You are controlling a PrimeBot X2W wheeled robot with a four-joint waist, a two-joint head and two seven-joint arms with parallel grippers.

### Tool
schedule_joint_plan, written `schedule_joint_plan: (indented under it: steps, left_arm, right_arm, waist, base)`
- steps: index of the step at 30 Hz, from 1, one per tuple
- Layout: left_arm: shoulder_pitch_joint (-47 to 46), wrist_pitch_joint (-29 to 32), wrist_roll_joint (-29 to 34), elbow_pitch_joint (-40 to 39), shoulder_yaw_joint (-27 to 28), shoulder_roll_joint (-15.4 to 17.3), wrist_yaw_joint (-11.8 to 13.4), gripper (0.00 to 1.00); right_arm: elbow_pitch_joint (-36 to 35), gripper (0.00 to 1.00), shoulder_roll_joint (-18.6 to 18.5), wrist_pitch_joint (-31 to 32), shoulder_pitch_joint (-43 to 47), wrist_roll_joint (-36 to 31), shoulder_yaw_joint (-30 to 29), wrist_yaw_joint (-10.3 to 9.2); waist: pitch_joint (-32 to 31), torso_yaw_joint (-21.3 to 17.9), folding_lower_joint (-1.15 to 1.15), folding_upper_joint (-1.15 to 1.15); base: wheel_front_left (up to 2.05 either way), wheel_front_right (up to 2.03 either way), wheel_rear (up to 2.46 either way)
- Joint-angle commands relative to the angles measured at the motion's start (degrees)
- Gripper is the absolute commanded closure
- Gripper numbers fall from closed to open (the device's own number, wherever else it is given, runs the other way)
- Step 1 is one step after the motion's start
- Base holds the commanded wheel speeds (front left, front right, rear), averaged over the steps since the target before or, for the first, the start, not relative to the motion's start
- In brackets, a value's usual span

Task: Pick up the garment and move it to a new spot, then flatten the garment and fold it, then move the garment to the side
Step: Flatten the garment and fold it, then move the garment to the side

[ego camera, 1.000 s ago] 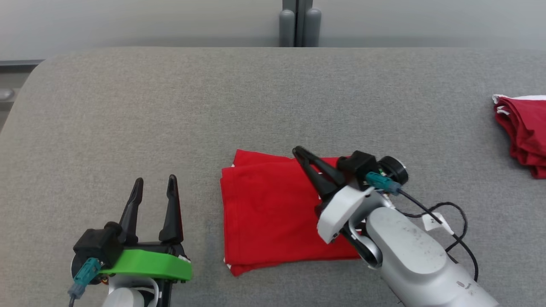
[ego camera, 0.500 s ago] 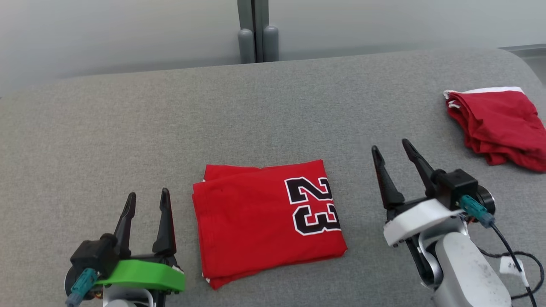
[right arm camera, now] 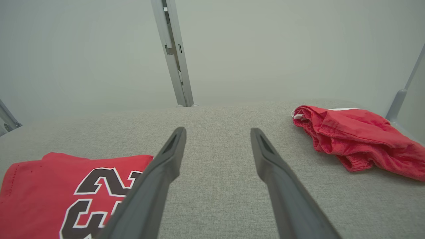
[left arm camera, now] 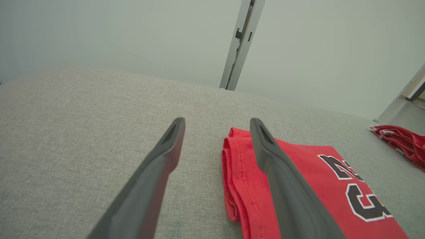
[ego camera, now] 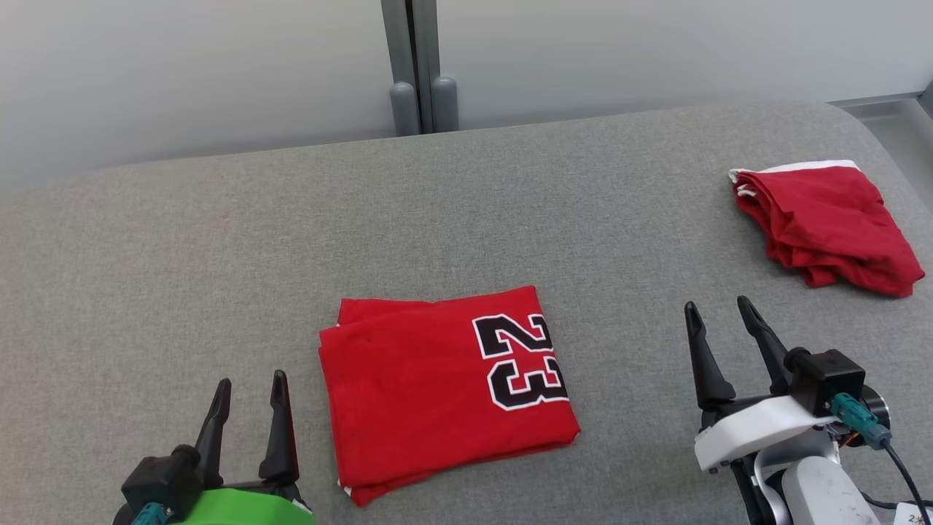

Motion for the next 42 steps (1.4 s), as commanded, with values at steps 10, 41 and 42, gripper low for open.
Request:
schedule_joint_plan:
  steps: [10,41,42]
  left_arm:
    - [-0.30,0.02,0.22,-0.13,-0.65,0.04,0.06,0.00]
    - [-1.42,0.02,-1.45,0.49,-1.23,0.05,0.70,0.00]
    - [-1.42,0.02,-1.62,0.45,-1.19,0.05,0.69,0.00]
  right_arm:
    - [0.85,0.00,-0.20,-0.26,-0.57,-0.83,0.12,-0.08]
    - [18.93,0.00,-0.38,23.70,-15.02,-0.34,12.46,-0.08]
    - [19.68,0.00,-0.48,24.61,-15.56,0.10,12.82,-0.08]
  waist:
    - [0.29,0.63,0.00,0.00]
    - [1.31,8.78,0.00,0.00]
    - [1.39,9.16,0.00,0.00]
  base:
    - [0.00,0.00,0.00]
    - [0.00,0.00,0.00]
    - [0.00,0.00,0.00]
